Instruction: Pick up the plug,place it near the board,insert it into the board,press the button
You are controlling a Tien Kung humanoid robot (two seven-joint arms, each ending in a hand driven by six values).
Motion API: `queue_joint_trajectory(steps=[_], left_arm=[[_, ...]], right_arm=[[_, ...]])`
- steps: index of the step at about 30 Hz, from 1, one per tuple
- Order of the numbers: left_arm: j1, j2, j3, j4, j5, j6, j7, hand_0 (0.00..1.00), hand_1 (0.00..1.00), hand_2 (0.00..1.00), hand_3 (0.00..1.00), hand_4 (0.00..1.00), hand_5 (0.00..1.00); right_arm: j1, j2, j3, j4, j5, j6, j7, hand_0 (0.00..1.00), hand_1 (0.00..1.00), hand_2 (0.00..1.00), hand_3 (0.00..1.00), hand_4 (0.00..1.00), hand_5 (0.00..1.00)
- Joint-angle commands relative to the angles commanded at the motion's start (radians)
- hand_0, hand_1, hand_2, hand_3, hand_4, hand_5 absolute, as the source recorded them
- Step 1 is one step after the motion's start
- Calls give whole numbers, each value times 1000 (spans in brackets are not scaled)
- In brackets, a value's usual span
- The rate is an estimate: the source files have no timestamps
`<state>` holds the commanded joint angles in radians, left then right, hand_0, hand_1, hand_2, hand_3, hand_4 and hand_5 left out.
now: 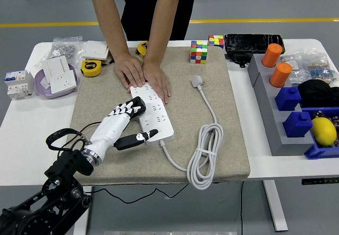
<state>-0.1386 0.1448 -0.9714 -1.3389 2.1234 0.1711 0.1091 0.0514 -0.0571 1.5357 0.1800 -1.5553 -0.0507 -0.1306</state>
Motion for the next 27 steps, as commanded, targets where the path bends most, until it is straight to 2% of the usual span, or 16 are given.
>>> queue_joint_trajectory(steps=[15, 19, 22, 26, 27], left_arm=[[-13, 9, -6, -73, 15, 11, -3, 998, 973, 898, 880, 998, 998], [-18, 7, -9, -77, 28, 20, 6, 998, 973, 898, 880, 998, 998], [-18, 1, -25, -64, 58, 22, 53, 998, 982, 905, 886, 998, 998], [-19, -3, -49, -38, 101, -2, 122, 998, 982, 905, 886, 998, 998], [-19, -3, -54, -32, 107, -9, 133, 998, 998, 972, 906, 998, 998]], right_arm=[[2, -2, -3, 0, 5, 0, 0, 773, 684, 706, 680, 998, 831], [3, -3, -4, 0, 5, 0, 0, 773, 684, 706, 680, 998, 831], [3, -4, -6, 0, 7, 0, 0, 773, 683, 705, 680, 998, 828], [3, -5, -6, 0, 5, 1, 0, 773, 683, 705, 680, 998, 828], [3, -5, -5, 0, 3, 1, -1, 773, 683, 705, 681, 998, 829]])
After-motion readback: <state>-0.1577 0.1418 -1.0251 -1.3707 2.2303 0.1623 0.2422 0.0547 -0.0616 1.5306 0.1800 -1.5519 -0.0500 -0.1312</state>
